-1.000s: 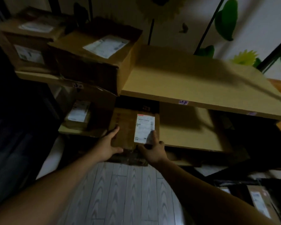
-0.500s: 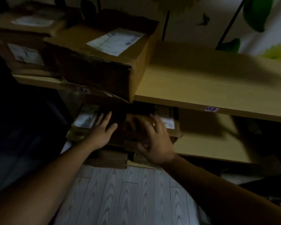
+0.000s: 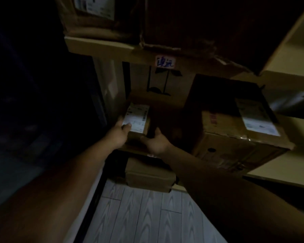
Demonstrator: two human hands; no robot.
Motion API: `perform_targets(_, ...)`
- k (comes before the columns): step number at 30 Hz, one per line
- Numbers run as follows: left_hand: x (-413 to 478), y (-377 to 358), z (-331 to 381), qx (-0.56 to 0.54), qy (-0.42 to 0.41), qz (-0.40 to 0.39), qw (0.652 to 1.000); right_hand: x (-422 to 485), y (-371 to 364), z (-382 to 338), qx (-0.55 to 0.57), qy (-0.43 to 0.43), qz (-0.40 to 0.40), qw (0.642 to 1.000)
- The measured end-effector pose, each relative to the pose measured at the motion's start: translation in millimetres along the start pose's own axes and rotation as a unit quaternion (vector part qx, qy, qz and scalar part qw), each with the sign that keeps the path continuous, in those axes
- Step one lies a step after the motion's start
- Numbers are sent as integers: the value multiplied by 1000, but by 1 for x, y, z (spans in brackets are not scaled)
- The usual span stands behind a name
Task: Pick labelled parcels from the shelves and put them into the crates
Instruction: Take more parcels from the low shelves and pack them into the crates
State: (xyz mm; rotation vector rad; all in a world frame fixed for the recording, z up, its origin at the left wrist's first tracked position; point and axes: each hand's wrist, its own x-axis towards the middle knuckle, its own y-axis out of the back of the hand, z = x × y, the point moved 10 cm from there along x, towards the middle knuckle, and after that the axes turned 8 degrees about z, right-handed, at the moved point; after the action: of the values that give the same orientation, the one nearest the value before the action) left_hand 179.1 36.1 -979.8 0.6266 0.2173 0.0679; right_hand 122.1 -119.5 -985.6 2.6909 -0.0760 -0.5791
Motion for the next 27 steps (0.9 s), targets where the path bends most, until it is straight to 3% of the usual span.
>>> perform_targets(2, 4, 6, -13, -51, 30, 19, 998, 9, -7, 8, 18, -12, 26, 999)
perform_targets(6, -24, -5, -31, -103, 73, -56, 990, -11, -2, 15, -30, 3, 78, 996)
perform_targets(15, -90, 27, -17, -162, 28, -23, 986, -80, 4, 1, 43, 66, 127, 989)
perform_targets(21, -90, 26, -16, -143, -23, 1, 990, -89, 1, 14, 56, 66, 147, 985)
perform_targets(27, -35, -12, 9, -64, -37, -7, 997, -20, 4, 17, 30, 7, 148, 989)
